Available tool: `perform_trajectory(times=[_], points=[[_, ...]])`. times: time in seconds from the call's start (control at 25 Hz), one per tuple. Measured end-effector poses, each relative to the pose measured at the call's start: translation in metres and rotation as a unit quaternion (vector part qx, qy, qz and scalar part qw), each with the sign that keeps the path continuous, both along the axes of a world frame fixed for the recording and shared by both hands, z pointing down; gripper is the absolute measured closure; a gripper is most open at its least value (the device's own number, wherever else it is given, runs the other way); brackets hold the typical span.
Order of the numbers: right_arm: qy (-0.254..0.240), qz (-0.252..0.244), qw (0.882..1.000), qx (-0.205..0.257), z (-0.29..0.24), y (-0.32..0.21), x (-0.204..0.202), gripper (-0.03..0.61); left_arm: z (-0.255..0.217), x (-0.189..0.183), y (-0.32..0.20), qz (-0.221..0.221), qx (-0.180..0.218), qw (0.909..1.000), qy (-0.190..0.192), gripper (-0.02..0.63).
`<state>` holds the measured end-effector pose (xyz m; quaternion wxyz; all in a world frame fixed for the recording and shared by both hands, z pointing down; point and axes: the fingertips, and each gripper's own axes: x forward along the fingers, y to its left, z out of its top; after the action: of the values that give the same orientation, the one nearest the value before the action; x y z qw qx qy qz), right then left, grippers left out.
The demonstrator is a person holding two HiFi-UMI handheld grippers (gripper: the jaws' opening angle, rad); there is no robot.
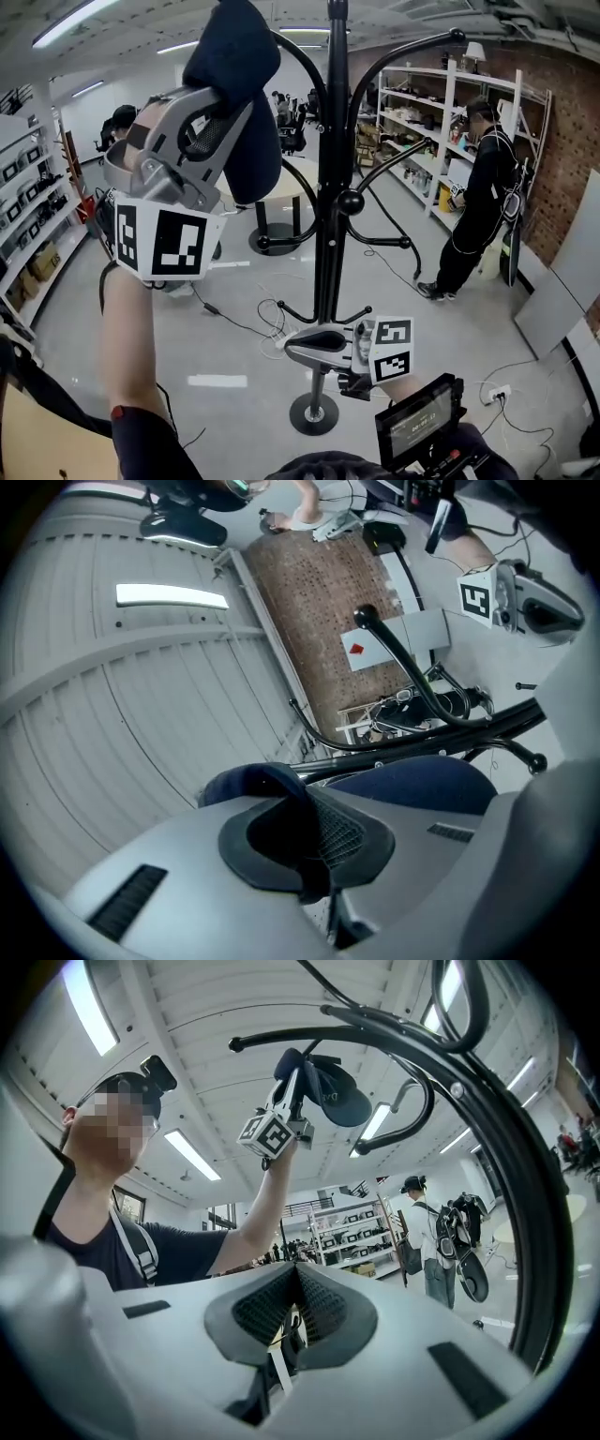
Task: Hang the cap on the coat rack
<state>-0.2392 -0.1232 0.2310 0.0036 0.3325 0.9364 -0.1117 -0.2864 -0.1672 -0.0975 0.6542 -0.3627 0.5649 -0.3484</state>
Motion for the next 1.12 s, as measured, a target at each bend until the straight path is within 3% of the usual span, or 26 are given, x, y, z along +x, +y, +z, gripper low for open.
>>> perform_trajectory(times=[0.2, 0.4, 0.6, 0.8, 1.12], points=[[0.006, 0.004, 1.000, -0.004, 0.005, 0.003, 0.005, 0.575, 0.006, 0.003, -0.001, 0.013, -0.019, 0.9996, 0.014, 0.592], [0.005, 0.004, 1.000, -0.011, 0.007, 0.012, 0.018, 0.575, 0.021, 0.027, -0.001, 0.025, -0.055, 0.9981, -0.005, 0.592], [0.007, 0.007, 1.000, -0.018, 0.014, 0.011, 0.010, 0.575, 0.038, 0.009, -0.001, 0.047, -0.071, 0.9955, 0.043, 0.591], [0.015, 0.017, 0.999, -0.032, 0.018, 0.024, 0.008, 0.575, 0.049, -0.006, 0.009, 0.044, -0.092, 0.9921, 0.073, 0.591], [0.031, 0.032, 0.998, -0.053, 0.034, 0.005, 0.031, 0.575, 0.072, -0.010, -0.026, 0.013, -0.148, 0.9874, 0.055, 0.591]])
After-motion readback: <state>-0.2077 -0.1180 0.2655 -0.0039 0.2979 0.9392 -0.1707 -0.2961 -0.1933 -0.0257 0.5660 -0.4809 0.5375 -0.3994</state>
